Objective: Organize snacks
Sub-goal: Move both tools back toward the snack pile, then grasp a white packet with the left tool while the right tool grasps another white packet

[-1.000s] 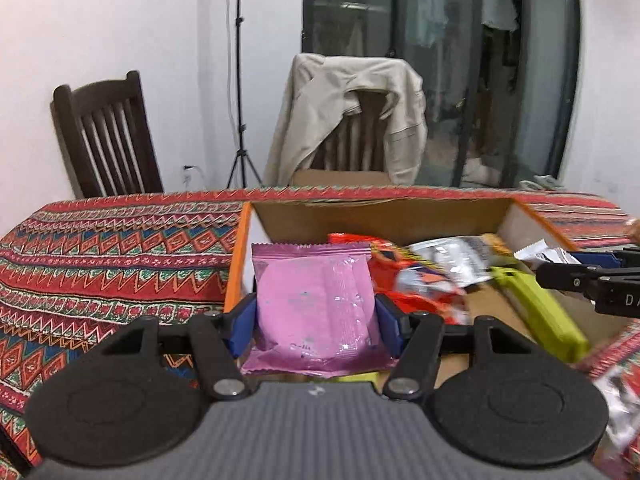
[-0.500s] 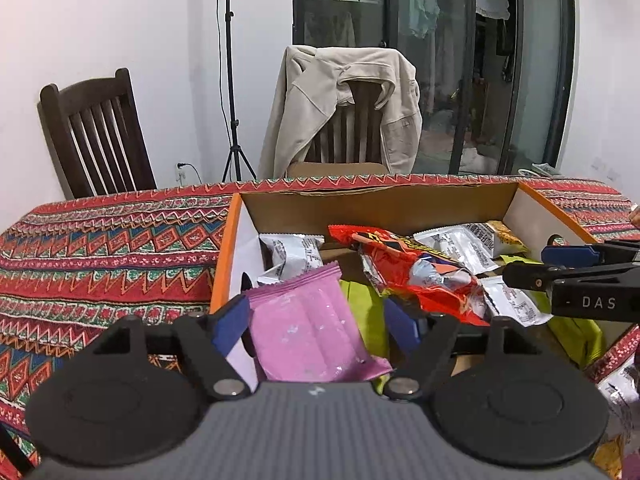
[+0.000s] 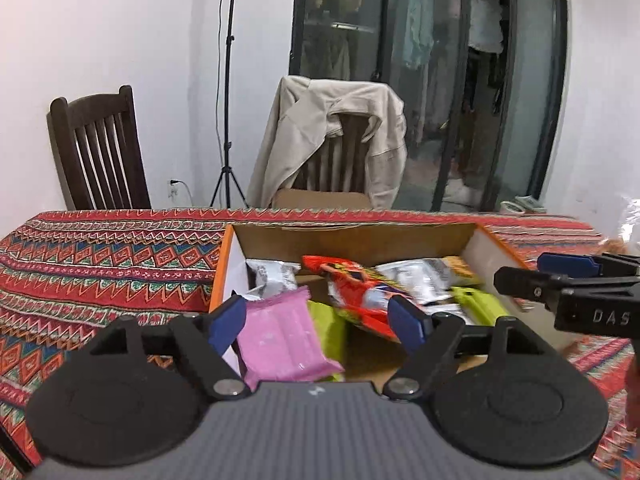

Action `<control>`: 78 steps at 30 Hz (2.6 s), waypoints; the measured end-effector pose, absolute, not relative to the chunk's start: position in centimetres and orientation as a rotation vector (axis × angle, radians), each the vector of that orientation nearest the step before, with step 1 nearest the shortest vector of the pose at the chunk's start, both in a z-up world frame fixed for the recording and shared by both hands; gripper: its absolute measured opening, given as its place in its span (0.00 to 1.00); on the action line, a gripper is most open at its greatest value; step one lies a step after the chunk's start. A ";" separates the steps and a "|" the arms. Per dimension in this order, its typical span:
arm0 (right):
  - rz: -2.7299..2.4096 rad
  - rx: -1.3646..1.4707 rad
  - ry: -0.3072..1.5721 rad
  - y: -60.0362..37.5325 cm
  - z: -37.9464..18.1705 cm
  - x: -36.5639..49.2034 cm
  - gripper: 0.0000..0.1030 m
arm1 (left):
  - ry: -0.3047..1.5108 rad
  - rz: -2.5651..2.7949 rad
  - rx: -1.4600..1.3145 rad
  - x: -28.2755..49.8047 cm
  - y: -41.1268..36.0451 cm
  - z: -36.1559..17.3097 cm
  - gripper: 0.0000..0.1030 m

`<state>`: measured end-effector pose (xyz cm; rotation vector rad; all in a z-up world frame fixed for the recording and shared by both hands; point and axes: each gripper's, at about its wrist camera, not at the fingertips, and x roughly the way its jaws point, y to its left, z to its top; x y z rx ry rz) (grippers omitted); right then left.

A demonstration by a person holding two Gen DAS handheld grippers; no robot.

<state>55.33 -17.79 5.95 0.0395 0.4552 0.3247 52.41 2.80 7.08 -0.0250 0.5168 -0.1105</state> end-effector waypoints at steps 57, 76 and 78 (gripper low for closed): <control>0.253 -0.064 0.553 -24.8 -1.2 29.8 0.86 | 0.560 -0.078 0.040 32.5 -2.7 0.3 0.94; 0.261 -0.049 0.627 -24.3 -2.3 45.2 0.53 | 0.648 -0.172 0.046 41.0 -4.6 -2.2 0.71; 0.268 -0.052 0.625 -24.2 -2.3 45.1 0.48 | 0.655 -0.175 0.039 41.1 -4.5 -2.3 0.51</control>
